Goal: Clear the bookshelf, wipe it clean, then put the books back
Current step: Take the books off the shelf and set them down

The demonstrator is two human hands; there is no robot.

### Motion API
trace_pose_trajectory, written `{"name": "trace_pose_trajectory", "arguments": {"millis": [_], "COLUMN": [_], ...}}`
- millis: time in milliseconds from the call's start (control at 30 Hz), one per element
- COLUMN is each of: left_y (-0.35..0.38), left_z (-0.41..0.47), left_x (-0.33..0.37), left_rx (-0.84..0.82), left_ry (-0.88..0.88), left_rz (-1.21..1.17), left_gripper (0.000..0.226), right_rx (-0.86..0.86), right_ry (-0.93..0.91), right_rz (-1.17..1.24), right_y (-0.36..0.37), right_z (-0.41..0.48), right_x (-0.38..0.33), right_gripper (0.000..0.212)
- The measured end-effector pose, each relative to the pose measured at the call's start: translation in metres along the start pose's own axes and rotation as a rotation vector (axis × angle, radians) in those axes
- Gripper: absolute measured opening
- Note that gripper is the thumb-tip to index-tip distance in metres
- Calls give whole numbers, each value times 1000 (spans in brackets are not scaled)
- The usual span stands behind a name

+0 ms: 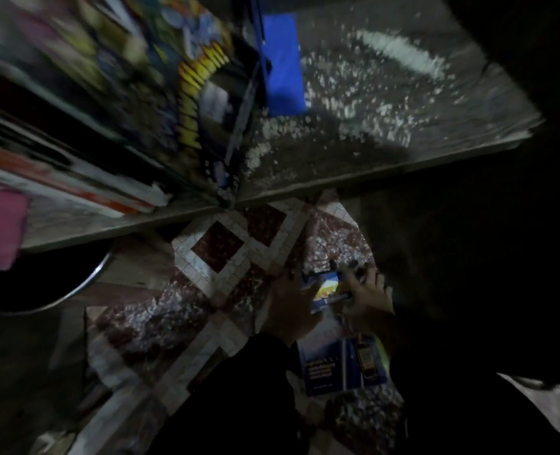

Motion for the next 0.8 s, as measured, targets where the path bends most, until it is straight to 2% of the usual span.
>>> {"name": "trace_pose_trajectory", "arguments": {"millis": [100, 200, 233, 333, 400, 533, 567, 600, 700, 800], "left_y": [-41, -90, -107, -155, -193, -278, -294, -307, -328, -340], "left_z": [-26, -83, -109, -188, -232, -303, -313, -319, -320, -313], "left_x": [7, 18, 22, 32, 32, 29, 25, 20, 4, -3], "left_rx": [39, 179, 244, 501, 791, 1444, 1556, 1620, 1597, 1520], "left_ry": [27, 29, 50, 146, 185, 201, 159, 88, -110, -169], "left_rz": [19, -230, -310, -395, -346, -250, -235, -228, -281, -262], "left_gripper": [66, 50, 47, 43, 41, 32, 33, 40, 73, 97], "right_rx": [72, 67, 70, 168, 251, 439, 489, 535, 576, 609], "right_ry": [-16, -34, -55, -208, -402, -776, -823, -857, -832, -875], "right_rz": [148, 418, 514, 730, 915, 1099, 1074, 1013, 777, 748], "right_y": [-37, -86, -101, -151, -182, -235, -241, -246, -245, -236], "right_z": [-27, -73, -90, -153, -194, -249, -252, -253, -243, -231], "right_x": [-26, -56, -64, -94, -127, -204, -219, -233, -259, -270], "right_gripper": [58, 23, 17, 16, 15, 31, 36, 50, 100, 121]}}
Point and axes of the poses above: each hand's wrist, its own z-axis towards the middle knuckle, its own y-axis out of the palm, x = y × z, the point moved 2 cm from there along z, towards the middle knuckle, and after that the axes turned 1 degree about -x, right-handed, at the moved point
